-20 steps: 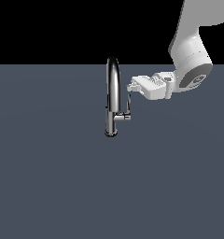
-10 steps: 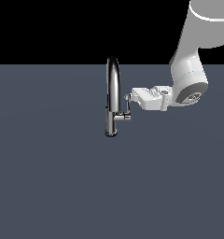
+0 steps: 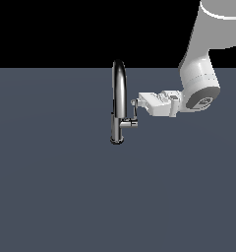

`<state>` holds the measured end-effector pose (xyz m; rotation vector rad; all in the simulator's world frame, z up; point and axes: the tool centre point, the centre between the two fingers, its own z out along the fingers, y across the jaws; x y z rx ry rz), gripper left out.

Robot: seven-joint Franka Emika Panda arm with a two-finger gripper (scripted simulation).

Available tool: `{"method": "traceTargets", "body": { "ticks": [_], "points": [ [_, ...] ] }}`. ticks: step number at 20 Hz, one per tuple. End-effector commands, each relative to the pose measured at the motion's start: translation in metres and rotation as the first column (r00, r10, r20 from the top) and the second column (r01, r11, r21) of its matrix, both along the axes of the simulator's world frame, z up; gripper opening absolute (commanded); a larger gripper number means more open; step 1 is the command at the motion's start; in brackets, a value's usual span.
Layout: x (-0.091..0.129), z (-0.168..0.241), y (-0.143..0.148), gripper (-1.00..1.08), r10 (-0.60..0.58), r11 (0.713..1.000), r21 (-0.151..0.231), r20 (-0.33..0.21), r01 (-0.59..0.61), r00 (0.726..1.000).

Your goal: Turn on the faucet by rotating a designated handle.

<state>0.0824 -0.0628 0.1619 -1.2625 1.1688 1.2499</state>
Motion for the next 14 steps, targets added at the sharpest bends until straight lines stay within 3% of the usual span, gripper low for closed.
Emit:
{"method": "traceTargets", "body": {
  "ticks": [1,14],
  "points": [
    [-0.005,0.001,0.000,-1.00,0.000,1.000,0.000,0.000,0.000,1.000],
    [-0.035,0.004,-0.002,-1.00,0.000,1.000,0.000,0.000,0.000,1.000]
  ]
}}
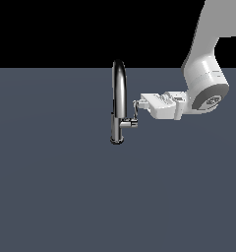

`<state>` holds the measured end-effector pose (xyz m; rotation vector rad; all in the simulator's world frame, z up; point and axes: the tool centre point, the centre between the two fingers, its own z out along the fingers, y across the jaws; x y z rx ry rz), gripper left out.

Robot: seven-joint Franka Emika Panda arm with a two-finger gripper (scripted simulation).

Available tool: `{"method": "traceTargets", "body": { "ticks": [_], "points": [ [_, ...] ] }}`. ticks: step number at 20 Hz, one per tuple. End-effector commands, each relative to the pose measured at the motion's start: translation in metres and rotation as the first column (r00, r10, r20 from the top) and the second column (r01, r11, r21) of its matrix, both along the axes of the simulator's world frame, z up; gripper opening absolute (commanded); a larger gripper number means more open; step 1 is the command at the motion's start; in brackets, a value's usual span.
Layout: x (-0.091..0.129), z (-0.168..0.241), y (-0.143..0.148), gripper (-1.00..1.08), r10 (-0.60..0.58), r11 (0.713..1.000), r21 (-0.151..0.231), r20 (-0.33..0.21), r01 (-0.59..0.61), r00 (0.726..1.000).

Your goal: Turn on the faucet by rotating a designated handle.

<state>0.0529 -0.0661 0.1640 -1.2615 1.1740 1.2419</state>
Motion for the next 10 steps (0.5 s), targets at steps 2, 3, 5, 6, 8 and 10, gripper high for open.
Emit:
{"method": "traceTargets", "body": {
  "ticks": [2,3,5,6,8,10],
  "points": [
    [-0.011,0.002,0.001,-1.00,0.006,1.000,0.004,-0.001,-0.006,1.000],
    [-0.013,0.003,0.000,-1.00,0.006,1.000,0.004,-0.001,-0.006,1.000],
    [-0.019,0.003,0.000,-1.00,0.006,1.000,0.004,-0.001,-0.006,1.000],
    [-0.021,0.004,0.000,-1.00,0.006,1.000,0.004,-0.001,-0.006,1.000],
    [-0.027,0.004,-0.001,-1.00,0.006,1.000,0.004,-0.001,-0.006,1.000],
    [-0.022,0.003,-0.006,-1.00,-0.005,1.000,-0.003,0.001,0.005,1.000]
  ]
}}
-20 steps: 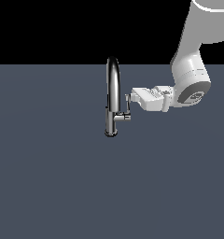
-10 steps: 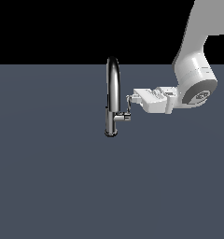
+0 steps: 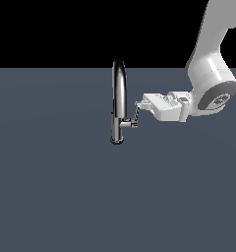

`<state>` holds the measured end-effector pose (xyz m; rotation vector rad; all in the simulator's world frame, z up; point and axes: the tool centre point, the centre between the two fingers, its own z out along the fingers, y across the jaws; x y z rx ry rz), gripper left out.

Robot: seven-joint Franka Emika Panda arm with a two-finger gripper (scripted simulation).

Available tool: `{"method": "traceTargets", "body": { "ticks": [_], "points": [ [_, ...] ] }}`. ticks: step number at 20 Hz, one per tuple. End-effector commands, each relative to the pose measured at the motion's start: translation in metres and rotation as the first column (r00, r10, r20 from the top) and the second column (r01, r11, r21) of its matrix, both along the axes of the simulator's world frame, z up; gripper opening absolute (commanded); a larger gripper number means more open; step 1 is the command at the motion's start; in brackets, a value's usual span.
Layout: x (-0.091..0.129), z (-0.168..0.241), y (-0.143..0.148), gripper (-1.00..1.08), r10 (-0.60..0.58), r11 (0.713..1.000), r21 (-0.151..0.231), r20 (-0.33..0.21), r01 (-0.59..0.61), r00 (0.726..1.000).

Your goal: Turn on the faucet by rotating a designated handle.

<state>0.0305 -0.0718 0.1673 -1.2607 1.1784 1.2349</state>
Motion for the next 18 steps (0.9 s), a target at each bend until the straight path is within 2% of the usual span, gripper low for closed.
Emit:
{"method": "traceTargets", "body": {
  "ticks": [1,16,17,18],
  "points": [
    [-0.003,-0.002,0.000,-1.00,0.001,1.000,0.001,0.000,-0.001,1.000],
    [-0.057,-0.039,0.002,-1.00,0.012,1.000,0.008,-0.003,-0.012,1.000],
    [-0.057,-0.039,0.002,-1.00,0.012,1.000,0.008,-0.003,-0.012,1.000],
    [-0.047,-0.028,-0.005,-1.00,-0.001,1.000,-0.003,0.018,0.001,1.000]
  ]
}}
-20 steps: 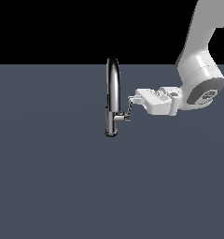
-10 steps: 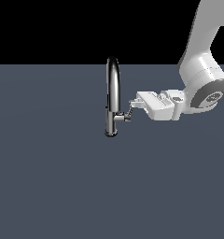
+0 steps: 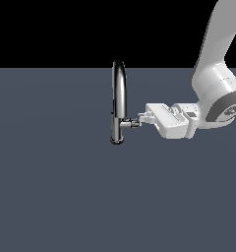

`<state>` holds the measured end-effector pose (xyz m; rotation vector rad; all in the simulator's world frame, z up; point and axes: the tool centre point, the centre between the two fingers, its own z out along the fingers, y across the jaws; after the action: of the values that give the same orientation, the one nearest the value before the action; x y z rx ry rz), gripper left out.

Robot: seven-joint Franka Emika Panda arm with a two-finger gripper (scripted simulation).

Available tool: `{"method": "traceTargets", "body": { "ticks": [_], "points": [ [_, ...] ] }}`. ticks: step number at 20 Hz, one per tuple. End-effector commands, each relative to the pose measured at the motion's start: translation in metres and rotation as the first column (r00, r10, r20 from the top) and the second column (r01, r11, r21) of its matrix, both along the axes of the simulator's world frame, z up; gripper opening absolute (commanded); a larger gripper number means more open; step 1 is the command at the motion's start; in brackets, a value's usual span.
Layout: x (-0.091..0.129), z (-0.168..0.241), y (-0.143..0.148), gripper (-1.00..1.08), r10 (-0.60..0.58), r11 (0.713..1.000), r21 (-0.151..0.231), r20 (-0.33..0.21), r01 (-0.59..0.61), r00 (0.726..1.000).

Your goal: Turn on the faucet by rotating a designated handle.

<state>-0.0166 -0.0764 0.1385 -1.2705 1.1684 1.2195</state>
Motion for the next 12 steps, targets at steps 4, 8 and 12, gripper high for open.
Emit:
{"method": "traceTargets", "body": {
  "ticks": [4,8,12],
  "points": [
    [-0.005,-0.025,0.002,-1.00,0.005,1.000,0.003,-0.006,-0.005,1.000],
    [-0.010,-0.050,0.004,-1.00,0.009,1.000,0.007,-0.013,-0.009,1.000],
    [-0.016,-0.073,0.006,-1.00,0.013,1.000,0.010,-0.020,-0.013,1.000]
  ]
}}
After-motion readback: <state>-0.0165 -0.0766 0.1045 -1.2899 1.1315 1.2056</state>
